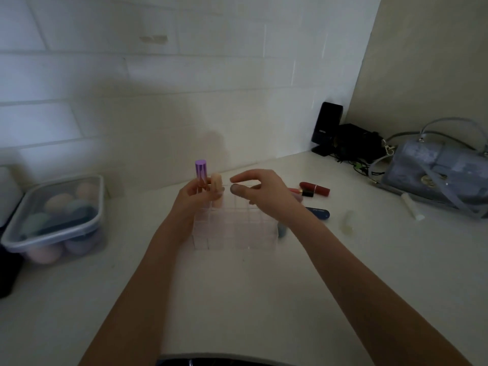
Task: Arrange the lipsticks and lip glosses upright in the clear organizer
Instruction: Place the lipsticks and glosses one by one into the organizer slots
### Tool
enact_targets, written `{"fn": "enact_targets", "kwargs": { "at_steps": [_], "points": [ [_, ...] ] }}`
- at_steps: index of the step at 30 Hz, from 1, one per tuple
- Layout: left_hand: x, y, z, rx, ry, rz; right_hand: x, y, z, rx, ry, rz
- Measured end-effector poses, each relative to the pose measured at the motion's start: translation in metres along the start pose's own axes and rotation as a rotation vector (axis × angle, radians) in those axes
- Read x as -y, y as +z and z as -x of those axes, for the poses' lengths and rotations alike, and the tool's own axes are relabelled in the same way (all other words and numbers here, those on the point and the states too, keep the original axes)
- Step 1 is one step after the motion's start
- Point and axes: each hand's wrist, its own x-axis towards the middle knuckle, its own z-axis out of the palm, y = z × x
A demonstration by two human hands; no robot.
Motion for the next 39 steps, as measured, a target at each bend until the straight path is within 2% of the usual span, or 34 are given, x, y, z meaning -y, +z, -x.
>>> {"fn": "enact_targets", "kwargs": {
  "at_steps": [5, 8, 11, 20, 27, 39],
  "points": [
    [0.000, 0.000, -0.002, -0.020, 0.009, -0.007, 0.003, 0.002, -0.014, -0.039, -0.051, 0.104],
    [0.000, 0.000, -0.002, 0.006, 0.016, -0.016, 0.006, -0.002, -0.021, 0.096, -0.056, 0.254],
    [0.001, -0.001, -0.003, 0.001, 0.019, -0.011, 0.007, -0.009, -0.021, 0.172, -0.058, 0.196],
    [0.000, 0.000, -0.003, 0.013, 0.000, -0.019, -0.008, -0.004, -0.021, -0.103, -0.126, -0.113],
    [0.001, 0.000, -0.003, 0.008, -0.008, -0.018, -0.016, 0.014, -0.020, -0.130, -0.188, -0.085],
    [0.001, -0.001, -0.004, -0.004, -0.010, -0.045, -0.019, 0.016, -0.026, -0.149, -0.165, -0.105]
  ]
}}
